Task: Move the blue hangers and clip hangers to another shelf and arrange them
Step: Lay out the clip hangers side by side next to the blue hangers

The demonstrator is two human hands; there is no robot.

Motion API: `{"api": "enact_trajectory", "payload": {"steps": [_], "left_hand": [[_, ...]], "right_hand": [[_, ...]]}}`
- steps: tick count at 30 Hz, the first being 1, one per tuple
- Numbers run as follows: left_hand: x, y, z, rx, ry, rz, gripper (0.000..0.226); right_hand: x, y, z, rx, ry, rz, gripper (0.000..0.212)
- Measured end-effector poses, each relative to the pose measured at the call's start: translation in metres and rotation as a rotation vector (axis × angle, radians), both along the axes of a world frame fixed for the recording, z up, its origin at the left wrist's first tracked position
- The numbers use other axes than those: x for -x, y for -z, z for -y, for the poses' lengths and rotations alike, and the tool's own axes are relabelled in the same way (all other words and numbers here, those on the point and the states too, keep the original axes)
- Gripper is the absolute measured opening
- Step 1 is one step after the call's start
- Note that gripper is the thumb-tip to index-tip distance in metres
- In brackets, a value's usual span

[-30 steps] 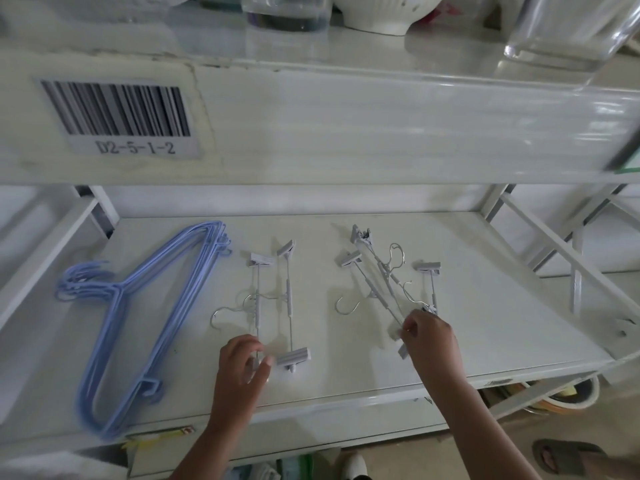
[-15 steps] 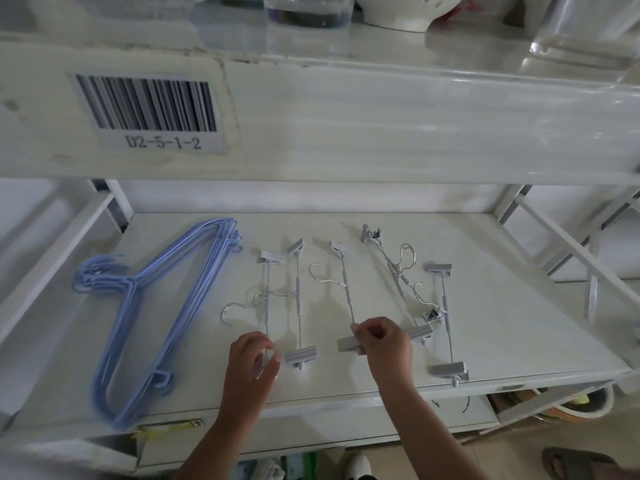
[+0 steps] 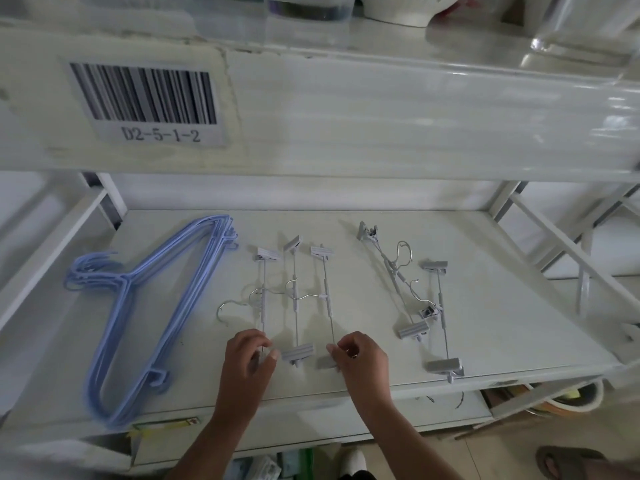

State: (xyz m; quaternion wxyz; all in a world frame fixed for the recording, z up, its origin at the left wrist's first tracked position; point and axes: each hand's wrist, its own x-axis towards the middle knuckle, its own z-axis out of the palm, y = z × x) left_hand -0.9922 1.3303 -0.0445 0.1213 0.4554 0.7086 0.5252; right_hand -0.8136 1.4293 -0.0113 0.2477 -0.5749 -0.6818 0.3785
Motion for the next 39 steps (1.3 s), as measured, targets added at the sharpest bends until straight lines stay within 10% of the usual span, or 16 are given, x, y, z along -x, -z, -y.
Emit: {"api": "enact_trajectory", "payload": {"steps": [10, 14, 19, 39], "left_hand": [[0.001, 0.004, 0.001, 0.002, 0.011, 0.058, 0.03], [0.0, 0.002, 0.0, 0.002, 0.013, 0.063, 0.028], [0.0, 0.002, 0.002, 0.003, 0.013, 0.058, 0.026], [0.003, 0.0, 0.002, 0.018, 0.037, 0.091, 0.024]], "right_hand": [[-0.085, -0.031, -0.084, -0.239, 0.358, 0.093, 0.014], [-0.124, -0.021, -0.117, 0.096, 0.414, 0.373, 0.051], [-0.141, -0.01, -0.114, 0.266, 0.296, 0.44, 0.025], [-0.11, -0.067, -0.098, -0.057, 0.422, -0.022, 0.021]]}}
